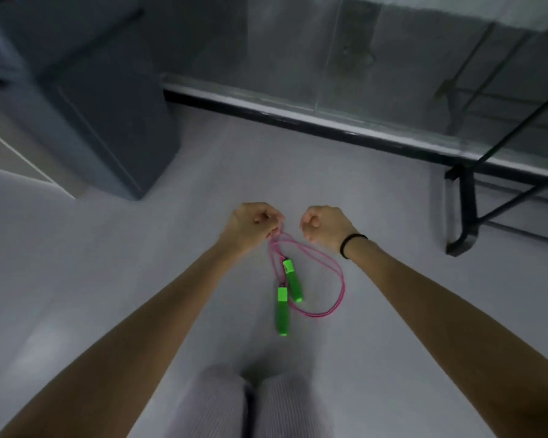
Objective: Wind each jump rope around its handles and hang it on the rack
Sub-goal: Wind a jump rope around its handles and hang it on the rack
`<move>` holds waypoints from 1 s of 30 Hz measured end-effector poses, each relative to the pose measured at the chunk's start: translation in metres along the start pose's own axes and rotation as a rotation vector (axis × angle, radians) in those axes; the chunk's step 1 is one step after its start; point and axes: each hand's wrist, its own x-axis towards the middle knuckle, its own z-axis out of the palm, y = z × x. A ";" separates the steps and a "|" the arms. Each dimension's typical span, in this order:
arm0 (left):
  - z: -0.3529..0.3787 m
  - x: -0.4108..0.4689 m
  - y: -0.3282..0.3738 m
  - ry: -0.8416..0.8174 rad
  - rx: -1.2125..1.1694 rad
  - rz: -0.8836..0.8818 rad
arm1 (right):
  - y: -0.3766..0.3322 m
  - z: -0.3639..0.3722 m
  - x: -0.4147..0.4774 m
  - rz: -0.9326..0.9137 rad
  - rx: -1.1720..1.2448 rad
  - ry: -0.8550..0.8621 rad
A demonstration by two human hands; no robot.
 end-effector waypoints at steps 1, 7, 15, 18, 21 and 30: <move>0.011 0.013 -0.035 0.005 -0.007 0.020 | 0.022 0.031 0.023 0.003 -0.025 0.038; 0.050 0.062 -0.203 0.034 0.005 0.130 | 0.169 0.228 0.133 0.181 -0.240 0.026; 0.036 0.049 -0.263 0.080 0.131 0.119 | 0.263 0.339 0.161 0.414 -0.066 0.225; 0.041 0.050 -0.262 0.070 0.132 0.099 | 0.257 0.342 0.142 0.461 0.135 0.288; 0.049 0.059 -0.263 0.047 0.106 0.108 | 0.253 0.365 0.125 0.470 0.192 0.254; 0.069 0.060 -0.270 -0.010 0.062 0.036 | 0.237 0.354 0.115 0.488 0.355 0.198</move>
